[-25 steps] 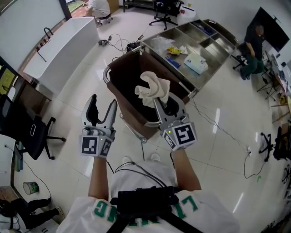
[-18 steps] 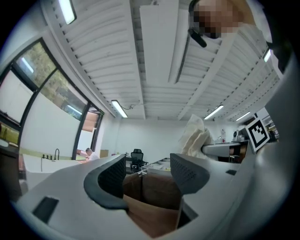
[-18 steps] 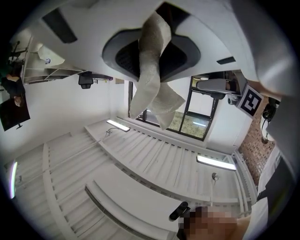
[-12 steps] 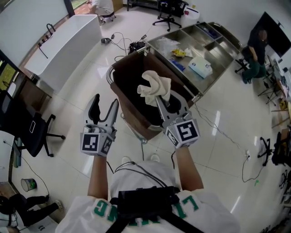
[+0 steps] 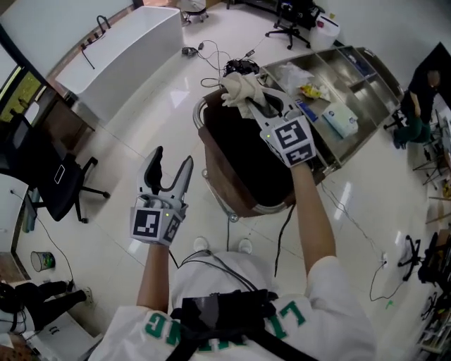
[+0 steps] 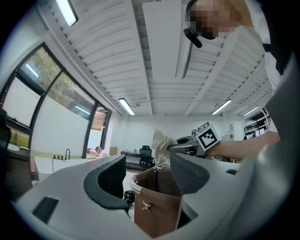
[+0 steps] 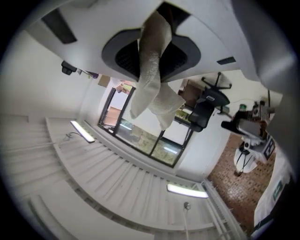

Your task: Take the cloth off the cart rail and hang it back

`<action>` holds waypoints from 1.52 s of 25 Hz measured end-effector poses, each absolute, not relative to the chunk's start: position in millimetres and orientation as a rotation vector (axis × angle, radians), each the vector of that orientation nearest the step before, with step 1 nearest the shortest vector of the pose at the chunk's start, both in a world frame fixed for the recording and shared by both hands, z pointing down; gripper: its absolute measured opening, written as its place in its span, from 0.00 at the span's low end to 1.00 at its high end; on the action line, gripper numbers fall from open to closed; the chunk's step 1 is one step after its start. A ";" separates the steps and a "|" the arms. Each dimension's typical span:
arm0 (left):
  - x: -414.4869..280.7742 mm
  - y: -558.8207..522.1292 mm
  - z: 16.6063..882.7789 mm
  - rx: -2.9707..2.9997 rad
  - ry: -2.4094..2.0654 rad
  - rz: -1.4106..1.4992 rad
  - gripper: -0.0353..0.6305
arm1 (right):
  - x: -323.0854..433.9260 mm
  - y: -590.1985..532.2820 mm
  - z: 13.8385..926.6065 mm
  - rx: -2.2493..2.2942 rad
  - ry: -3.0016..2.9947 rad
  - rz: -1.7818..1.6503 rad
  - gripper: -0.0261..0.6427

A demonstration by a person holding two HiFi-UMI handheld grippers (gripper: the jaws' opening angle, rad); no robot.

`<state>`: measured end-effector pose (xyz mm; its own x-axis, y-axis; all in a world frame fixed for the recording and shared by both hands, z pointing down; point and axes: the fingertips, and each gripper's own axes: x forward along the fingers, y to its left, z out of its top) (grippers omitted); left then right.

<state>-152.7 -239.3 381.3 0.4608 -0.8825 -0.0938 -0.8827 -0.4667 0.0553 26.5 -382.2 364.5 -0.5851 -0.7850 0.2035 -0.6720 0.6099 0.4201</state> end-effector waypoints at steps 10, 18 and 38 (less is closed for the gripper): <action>-207.4 -235.1 392.5 -2.607 1.764 0.109 0.48 | -34.3 -490.9 476.7 0.578 -2.066 -0.641 0.25; -226.3 -223.0 403.3 -2.591 1.827 0.080 0.48 | -41.6 -506.1 507.1 0.539 -2.091 -0.465 0.60; -203.7 -228.4 388.3 -2.651 1.728 0.132 0.48 | -40.7 -405.2 373.3 0.908 -2.841 -0.381 0.60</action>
<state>-203.7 -228.4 388.3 0.4013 -0.9142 -0.0557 -0.9121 -0.4045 0.0672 -40.7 -405.2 373.3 -0.8092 -0.5853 0.0509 -0.5511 0.7863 0.2793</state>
